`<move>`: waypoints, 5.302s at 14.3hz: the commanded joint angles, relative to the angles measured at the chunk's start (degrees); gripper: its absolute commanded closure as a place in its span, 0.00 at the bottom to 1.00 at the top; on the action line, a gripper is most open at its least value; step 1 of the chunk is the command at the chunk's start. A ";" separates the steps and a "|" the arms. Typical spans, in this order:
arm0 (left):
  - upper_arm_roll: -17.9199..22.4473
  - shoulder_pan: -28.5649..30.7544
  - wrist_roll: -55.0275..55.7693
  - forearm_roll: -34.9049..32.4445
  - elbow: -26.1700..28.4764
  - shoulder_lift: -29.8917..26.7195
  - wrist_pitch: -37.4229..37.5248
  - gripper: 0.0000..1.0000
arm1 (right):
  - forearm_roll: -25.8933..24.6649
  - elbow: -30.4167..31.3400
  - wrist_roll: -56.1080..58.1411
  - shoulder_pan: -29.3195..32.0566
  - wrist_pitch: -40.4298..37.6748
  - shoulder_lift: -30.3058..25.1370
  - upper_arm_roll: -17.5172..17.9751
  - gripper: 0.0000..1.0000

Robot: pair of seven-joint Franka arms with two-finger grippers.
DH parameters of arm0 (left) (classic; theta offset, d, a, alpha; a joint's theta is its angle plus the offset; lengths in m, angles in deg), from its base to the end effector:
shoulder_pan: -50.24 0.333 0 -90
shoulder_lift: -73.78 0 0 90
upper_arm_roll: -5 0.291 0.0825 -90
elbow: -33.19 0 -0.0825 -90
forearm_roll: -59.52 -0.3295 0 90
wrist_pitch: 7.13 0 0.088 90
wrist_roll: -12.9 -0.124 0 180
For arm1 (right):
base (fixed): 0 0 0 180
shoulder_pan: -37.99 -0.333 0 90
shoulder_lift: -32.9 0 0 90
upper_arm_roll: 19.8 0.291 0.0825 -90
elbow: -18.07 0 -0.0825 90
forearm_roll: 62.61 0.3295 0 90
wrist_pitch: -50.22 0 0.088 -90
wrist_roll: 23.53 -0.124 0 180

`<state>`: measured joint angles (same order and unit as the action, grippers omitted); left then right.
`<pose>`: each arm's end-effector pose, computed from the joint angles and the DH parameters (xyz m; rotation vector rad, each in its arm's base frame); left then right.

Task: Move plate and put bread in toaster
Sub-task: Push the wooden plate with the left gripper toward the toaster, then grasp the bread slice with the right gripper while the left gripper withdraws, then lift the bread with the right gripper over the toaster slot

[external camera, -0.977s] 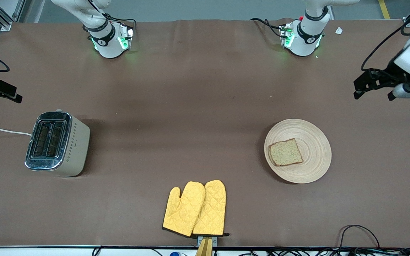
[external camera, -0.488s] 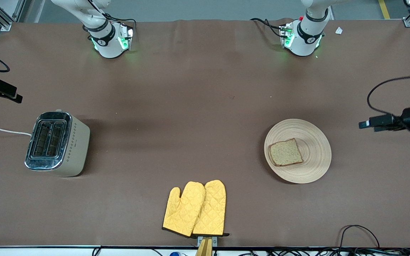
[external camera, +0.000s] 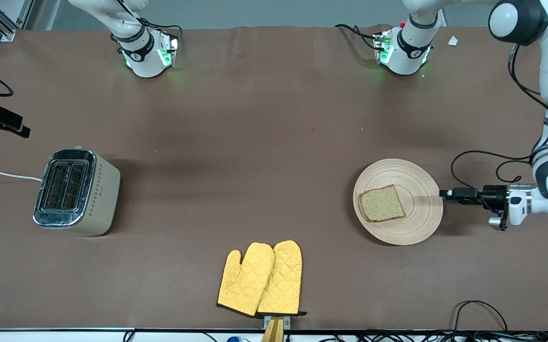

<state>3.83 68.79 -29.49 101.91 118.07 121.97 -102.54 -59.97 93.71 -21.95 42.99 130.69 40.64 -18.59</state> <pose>0.5800 0.1018 0.1721 2.2102 -0.1112 -0.2301 0.5195 -0.0290 0.6020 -3.0895 0.0498 0.0748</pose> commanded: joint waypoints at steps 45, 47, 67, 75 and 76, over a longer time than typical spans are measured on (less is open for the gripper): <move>-18.27 -35.36 29.12 17.22 -13.33 11.49 -33.21 0.00 | 4.12 41.67 -6.42 -13.79 58.27 9.39 0.12 0.00; -16.24 -32.19 29.12 11.87 -16.13 11.40 -25.38 0.00 | 4.12 42.83 -6.42 -14.85 61.29 11.23 0.03 0.00; -12.63 -18.38 26.31 -46.07 -17.82 -23.74 6.62 0.00 | 5.53 42.74 -6.59 -17.05 63.06 16.51 0.20 0.58; -13.16 -18.03 43.88 -45.29 -15.19 -37.38 15.17 0.00 | 5.53 42.74 -6.59 -16.87 63.32 17.92 0.20 0.66; -13.16 -17.77 44.32 -45.20 -14.31 -38.34 15.08 0.00 | 5.53 42.74 -6.51 -16.96 63.49 17.92 0.12 0.72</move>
<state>-9.67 50.53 12.82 55.41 100.55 85.52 -87.14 -55.61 136.00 -28.32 26.41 193.29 58.20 -18.30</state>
